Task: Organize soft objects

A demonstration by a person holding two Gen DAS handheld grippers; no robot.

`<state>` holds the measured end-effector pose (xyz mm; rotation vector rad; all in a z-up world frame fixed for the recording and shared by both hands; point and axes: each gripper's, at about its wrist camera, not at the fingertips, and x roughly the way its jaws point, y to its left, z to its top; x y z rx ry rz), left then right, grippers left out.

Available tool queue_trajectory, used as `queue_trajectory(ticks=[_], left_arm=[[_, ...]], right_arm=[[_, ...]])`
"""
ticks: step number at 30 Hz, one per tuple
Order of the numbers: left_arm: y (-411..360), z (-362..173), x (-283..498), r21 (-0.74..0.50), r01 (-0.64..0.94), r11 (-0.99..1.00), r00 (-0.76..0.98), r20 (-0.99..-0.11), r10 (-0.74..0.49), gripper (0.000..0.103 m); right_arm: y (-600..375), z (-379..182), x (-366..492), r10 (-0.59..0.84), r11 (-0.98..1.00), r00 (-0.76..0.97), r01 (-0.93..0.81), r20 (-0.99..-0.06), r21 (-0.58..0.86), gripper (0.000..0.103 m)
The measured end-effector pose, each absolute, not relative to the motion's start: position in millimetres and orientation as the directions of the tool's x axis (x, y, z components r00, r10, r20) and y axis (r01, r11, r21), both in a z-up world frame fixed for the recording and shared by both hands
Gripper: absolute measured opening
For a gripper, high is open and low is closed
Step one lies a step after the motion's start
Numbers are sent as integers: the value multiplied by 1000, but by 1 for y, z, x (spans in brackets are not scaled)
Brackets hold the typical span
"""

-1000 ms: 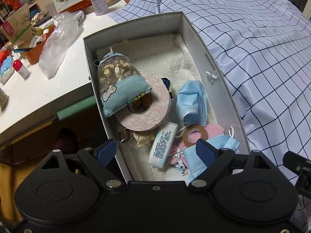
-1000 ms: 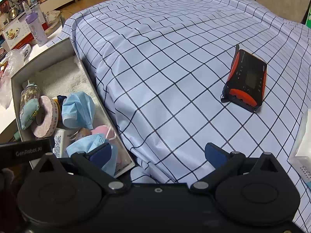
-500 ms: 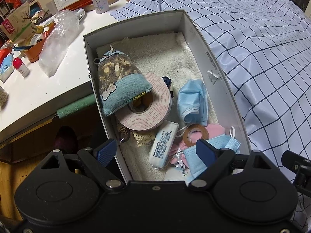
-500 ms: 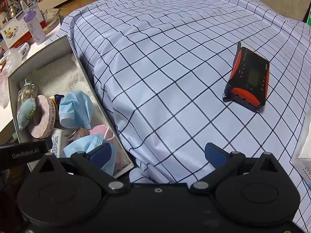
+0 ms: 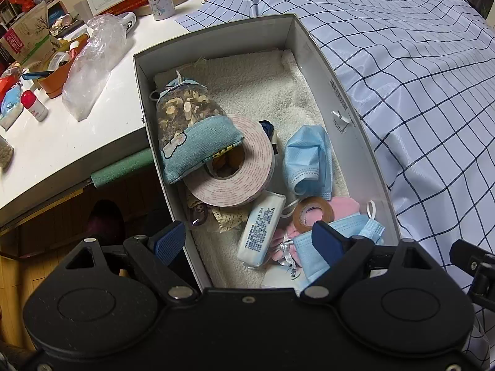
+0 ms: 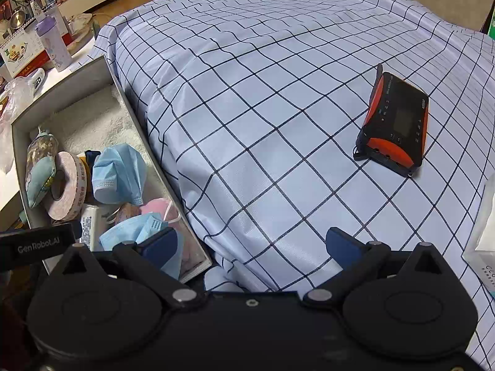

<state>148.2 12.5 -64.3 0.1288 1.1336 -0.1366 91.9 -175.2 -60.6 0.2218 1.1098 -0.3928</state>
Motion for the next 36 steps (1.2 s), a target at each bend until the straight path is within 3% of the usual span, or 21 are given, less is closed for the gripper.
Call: queue_trajectory(ticks=[36], left_arm=[[12, -67, 150, 42, 174, 984, 408, -913, -33, 86]], right_arm=[[-171, -60, 94, -194, 912, 385, 409, -902, -22, 103]])
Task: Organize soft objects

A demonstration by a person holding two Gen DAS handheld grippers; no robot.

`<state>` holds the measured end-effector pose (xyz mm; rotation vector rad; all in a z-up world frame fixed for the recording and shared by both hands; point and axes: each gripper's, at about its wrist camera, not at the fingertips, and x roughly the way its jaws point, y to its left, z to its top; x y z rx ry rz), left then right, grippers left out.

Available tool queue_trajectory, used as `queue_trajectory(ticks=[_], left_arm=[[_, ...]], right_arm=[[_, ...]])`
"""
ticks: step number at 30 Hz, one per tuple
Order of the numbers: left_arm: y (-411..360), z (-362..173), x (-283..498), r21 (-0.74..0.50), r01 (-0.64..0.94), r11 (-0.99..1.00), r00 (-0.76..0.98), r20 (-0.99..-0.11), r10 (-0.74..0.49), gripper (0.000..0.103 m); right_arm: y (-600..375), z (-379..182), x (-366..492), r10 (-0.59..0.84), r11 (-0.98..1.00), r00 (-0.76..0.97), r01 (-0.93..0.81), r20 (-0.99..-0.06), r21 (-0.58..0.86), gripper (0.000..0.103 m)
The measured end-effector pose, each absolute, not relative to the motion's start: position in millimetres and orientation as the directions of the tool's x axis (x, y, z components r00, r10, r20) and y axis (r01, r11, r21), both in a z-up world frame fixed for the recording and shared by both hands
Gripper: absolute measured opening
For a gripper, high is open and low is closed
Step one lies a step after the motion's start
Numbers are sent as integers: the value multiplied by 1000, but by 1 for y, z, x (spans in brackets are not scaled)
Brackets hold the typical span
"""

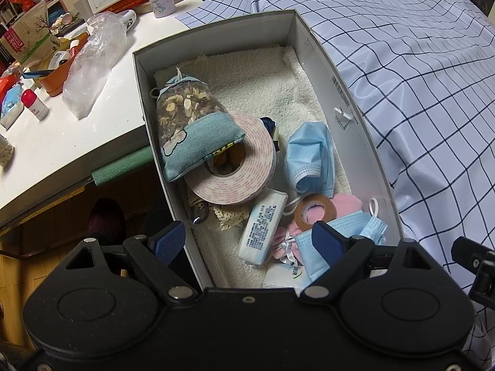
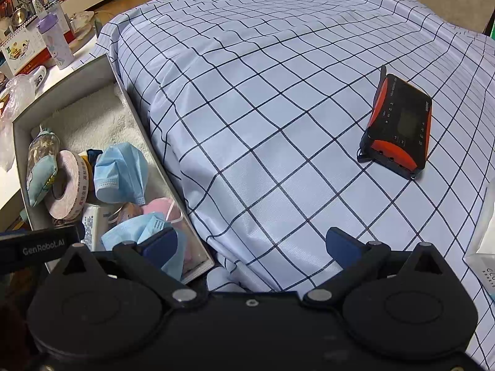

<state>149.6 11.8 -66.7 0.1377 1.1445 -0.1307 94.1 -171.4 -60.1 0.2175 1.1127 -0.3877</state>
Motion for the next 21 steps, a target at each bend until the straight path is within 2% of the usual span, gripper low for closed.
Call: queue_trajectory(ticks=[21], left_arm=[[11, -68, 150, 47, 177, 983, 405, -914, -29, 86]], right_arm=[[-173, -63, 95, -187, 915, 379, 402, -906, -21, 103]])
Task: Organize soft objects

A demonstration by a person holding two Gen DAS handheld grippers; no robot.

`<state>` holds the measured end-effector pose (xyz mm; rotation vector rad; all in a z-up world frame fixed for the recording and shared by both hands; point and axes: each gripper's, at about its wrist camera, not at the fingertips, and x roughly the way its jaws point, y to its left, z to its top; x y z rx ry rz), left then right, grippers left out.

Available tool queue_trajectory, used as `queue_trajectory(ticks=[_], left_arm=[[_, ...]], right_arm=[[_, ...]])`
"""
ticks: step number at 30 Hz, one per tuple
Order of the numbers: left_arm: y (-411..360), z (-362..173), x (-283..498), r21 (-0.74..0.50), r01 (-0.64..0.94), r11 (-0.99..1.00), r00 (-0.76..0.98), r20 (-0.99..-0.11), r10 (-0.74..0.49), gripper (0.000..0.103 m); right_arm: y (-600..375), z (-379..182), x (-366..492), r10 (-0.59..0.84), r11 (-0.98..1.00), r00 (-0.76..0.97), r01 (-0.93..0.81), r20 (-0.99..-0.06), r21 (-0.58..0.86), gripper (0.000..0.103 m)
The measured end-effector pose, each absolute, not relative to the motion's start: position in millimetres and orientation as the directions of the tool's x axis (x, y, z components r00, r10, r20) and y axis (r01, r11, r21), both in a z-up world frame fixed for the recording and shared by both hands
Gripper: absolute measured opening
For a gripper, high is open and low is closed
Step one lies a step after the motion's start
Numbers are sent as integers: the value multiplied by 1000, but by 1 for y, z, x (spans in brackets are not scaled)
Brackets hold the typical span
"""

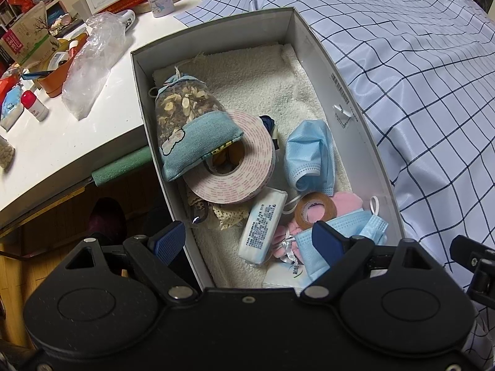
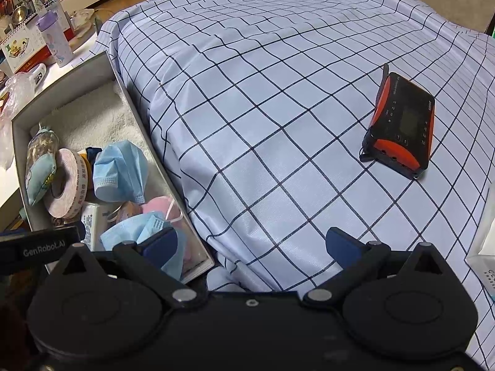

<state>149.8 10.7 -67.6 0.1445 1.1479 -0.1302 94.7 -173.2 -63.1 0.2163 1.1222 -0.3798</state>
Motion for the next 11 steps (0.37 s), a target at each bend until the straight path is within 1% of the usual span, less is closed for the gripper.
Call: queue_trajectory(ticks=[11], left_arm=[[11, -68, 150, 47, 177, 983, 404, -914, -29, 86]], right_arm=[[-173, -66, 94, -183, 917, 376, 399, -908, -19, 103]])
